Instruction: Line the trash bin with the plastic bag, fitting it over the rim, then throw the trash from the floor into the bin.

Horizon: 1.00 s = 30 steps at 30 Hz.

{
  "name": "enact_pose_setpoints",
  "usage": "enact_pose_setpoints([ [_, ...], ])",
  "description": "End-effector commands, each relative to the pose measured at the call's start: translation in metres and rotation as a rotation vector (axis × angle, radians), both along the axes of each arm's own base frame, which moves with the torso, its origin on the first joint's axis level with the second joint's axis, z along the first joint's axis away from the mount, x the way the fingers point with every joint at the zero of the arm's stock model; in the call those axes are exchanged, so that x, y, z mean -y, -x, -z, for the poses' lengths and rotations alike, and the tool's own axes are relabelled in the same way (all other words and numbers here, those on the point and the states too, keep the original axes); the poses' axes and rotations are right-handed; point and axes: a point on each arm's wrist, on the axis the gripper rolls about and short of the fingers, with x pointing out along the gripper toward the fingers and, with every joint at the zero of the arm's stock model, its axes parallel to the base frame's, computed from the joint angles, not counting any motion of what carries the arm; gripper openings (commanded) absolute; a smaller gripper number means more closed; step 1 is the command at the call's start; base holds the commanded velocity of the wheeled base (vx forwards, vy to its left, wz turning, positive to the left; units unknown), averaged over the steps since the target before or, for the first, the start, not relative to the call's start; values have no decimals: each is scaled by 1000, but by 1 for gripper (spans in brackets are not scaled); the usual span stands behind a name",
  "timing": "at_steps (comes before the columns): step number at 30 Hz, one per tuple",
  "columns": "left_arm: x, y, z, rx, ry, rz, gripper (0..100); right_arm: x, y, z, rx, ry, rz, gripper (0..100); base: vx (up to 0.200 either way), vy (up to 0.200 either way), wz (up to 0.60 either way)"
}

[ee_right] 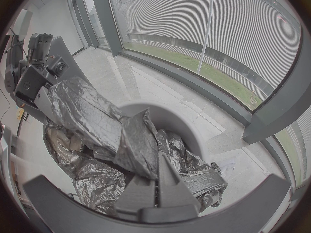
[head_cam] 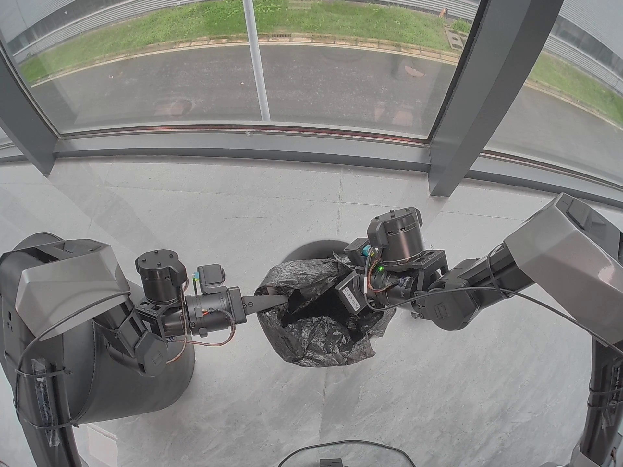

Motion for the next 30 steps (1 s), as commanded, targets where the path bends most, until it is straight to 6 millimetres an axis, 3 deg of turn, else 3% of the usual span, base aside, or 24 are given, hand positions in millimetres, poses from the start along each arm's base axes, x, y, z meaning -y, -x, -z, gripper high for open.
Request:
enact_pose_setpoints([
  [1, -8, 2, -39, 105, -14, -23, 0, -1, -1, -6, 17, -9, 1, 0, 0, 0, 0],
  [4, -8, 1, -53, 154, -40, -18, 0, -1, -1, -5, 16, -8, 1, 0, 0, 0, 0],
  [8, -4, 1, -54, 209, -121, -37, 0, -1, -1, -6, 18, -9, 2, 0, 0, 0, 0],
  [10, 3, 3, -49, 280, -217, -78, 0, 0, -2, -6, 17, -10, 4, 0, 0, 0, 0],
  [11, 16, 5, -38, 374, -360, -141, 0, 1, -2, -6, 20, -8, 11, 0, 0, 0, 0],
  [13, 29, 6, -26, 420, -472, -208, 0, 0, -3, -6, 21, -7, 15, 0, 0, 0, 0],
  [17, 49, 11, -12, 460, -534, -249, 0, 0, -5, -8, 29, -11, 18, 0, 0, 0, 0],
  [23, 47, 14, -1, 519, -647, -203, 0, 5, -14, -18, 82, -41, 77, 0, 0, 0, 0],
  [30, 43, 15, -1, 509, -685, -202, 0, 7, -19, -18, 99, -49, 102, 0, 0, 0, 0],
])
